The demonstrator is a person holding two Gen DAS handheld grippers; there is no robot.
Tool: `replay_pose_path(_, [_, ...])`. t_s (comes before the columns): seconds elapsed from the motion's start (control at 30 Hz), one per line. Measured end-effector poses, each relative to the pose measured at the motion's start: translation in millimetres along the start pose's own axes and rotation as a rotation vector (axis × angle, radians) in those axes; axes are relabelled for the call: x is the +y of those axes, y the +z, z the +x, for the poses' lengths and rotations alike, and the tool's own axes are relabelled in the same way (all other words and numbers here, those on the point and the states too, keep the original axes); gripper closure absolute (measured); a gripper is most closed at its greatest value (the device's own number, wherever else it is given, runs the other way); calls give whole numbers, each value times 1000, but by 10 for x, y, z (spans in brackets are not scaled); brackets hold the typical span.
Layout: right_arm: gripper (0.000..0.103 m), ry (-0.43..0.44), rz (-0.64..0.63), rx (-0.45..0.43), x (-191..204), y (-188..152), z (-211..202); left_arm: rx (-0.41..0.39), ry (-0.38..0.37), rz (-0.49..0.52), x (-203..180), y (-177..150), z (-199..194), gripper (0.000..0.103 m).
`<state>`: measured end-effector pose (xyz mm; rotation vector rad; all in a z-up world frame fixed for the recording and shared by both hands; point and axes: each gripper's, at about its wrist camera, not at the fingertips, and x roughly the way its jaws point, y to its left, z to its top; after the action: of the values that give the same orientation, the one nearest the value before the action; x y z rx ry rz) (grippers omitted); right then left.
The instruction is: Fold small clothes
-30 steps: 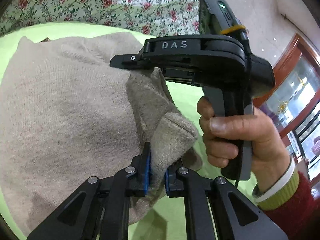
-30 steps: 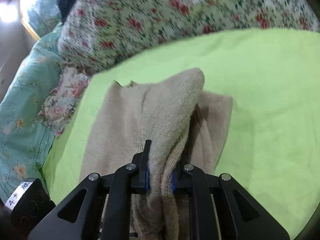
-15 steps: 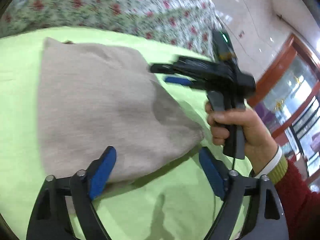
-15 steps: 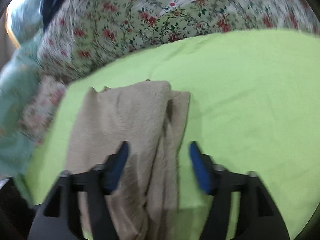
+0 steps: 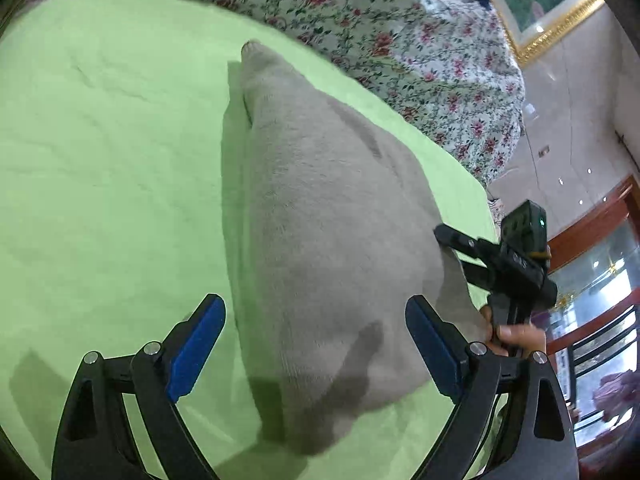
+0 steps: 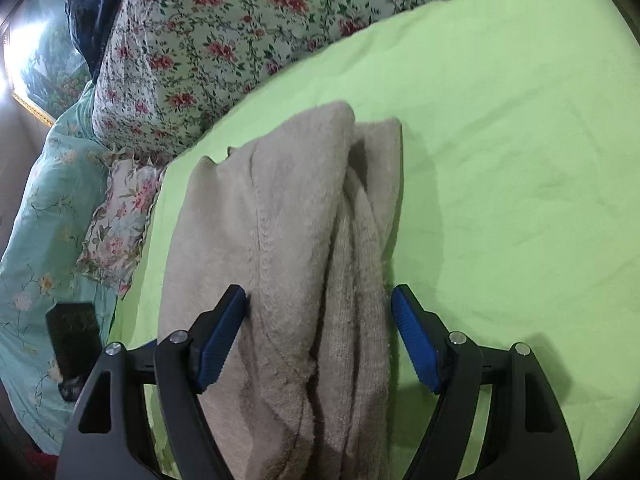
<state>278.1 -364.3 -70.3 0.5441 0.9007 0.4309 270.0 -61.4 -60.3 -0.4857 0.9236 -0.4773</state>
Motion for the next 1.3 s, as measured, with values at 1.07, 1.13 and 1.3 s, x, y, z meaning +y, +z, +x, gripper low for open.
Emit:
replay_pose_path(1.07, [67,234,-141,91,1700,-1035,799,-120,123,101,780,-547,-1633,55])
replay_pose_path(1.13, [66,206,-130,103,1657,-1138,905,-86,143,63,938,-666,-1555,53])
replay_pose_path(1.3, [57,223,-62,99,1489,-1233,944,-98,139,13,1101,-839,-1536,41])
